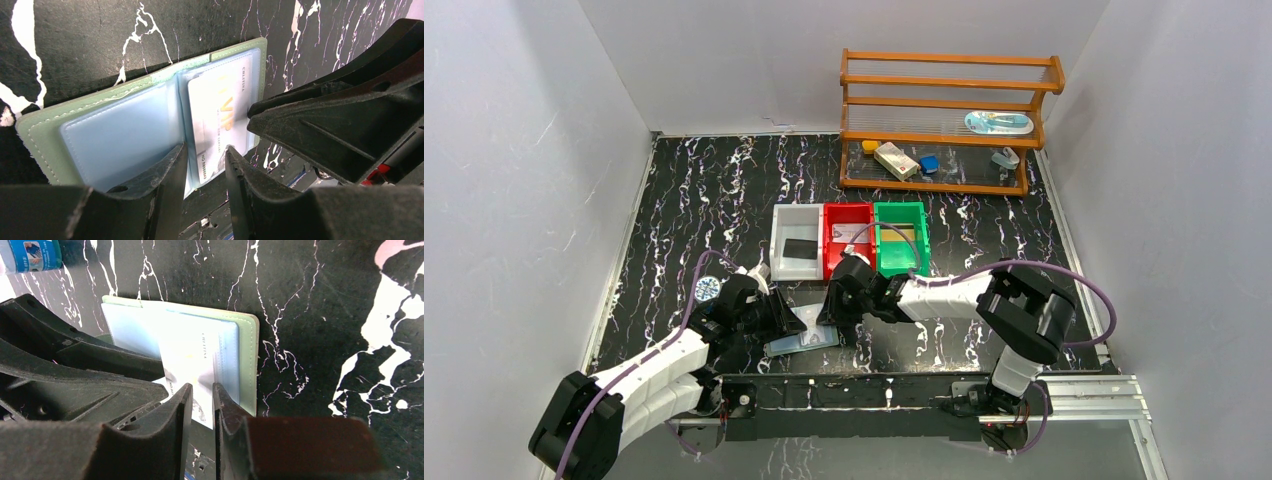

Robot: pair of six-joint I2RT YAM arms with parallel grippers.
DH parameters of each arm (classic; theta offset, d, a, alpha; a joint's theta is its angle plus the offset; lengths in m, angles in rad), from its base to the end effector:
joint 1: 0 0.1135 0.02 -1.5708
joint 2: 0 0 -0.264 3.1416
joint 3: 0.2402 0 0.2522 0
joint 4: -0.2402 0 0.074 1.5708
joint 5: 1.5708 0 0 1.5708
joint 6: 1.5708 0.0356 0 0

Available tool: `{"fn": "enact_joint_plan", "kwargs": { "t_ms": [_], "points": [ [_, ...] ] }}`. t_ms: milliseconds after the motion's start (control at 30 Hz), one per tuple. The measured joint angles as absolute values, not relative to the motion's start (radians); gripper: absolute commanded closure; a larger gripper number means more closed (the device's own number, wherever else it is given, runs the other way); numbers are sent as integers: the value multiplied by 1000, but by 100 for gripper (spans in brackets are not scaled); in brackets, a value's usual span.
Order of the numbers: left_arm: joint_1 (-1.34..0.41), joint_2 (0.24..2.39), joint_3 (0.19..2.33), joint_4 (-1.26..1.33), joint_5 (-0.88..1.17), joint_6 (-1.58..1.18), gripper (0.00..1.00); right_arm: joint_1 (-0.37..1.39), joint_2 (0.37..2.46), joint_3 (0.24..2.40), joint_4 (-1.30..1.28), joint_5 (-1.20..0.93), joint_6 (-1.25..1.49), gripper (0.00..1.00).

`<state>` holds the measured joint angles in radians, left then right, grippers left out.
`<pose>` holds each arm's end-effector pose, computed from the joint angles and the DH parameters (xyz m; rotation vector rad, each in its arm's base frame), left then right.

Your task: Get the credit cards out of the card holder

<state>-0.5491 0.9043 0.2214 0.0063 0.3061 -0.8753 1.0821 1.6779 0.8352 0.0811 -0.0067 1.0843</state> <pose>0.1384 -0.0973 0.1454 -0.2187 2.4441 -1.0525 0.1572 0.2962 0.1574 -0.0008 2.5952 0.9859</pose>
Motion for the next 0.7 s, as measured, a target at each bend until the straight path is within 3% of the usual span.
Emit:
{"fn": "enact_joint_plan", "kwargs": {
  "t_ms": [700],
  "points": [
    [-548,886,199,25,299,-889,70,1065,1713,794,209,-78,1153,71]
  ]
}}
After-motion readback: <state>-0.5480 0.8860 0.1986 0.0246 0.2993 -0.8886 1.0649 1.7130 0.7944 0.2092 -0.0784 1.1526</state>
